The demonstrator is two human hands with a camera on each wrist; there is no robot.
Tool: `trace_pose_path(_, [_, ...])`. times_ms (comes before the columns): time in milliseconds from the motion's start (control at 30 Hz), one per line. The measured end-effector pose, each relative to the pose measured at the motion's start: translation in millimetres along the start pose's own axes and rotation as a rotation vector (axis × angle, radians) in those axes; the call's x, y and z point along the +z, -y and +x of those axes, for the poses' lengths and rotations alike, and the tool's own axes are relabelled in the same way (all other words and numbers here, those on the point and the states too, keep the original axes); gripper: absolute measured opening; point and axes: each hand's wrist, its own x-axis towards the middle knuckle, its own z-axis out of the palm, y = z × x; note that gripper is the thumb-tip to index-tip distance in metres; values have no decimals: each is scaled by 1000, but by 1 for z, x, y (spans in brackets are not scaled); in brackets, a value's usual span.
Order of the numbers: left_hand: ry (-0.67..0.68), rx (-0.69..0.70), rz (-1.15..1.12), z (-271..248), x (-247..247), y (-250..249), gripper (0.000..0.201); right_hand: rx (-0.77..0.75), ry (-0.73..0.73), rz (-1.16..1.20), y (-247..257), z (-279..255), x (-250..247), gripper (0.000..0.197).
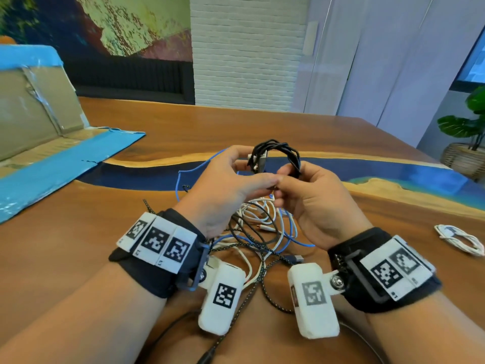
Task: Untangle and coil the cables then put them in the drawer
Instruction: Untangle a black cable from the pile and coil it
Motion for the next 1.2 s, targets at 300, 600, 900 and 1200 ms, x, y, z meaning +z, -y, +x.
trace_pose_path(300, [-112,32,-60,4,-1,5,36,38,-89,120,-2,-5,10,7])
trace_pose_path(600, [-121,63,93,9,-10,9,14,-33,-100,-84,2,-6,9,25])
trace_pose_path(900, [-133,95,194,10,-12,11,8,-28,-160,-107,0,-5,10,15])
trace_pose_path(1200, [-108,-6,188,11,-12,10,29,-29,-169,-105,7,1,3,14])
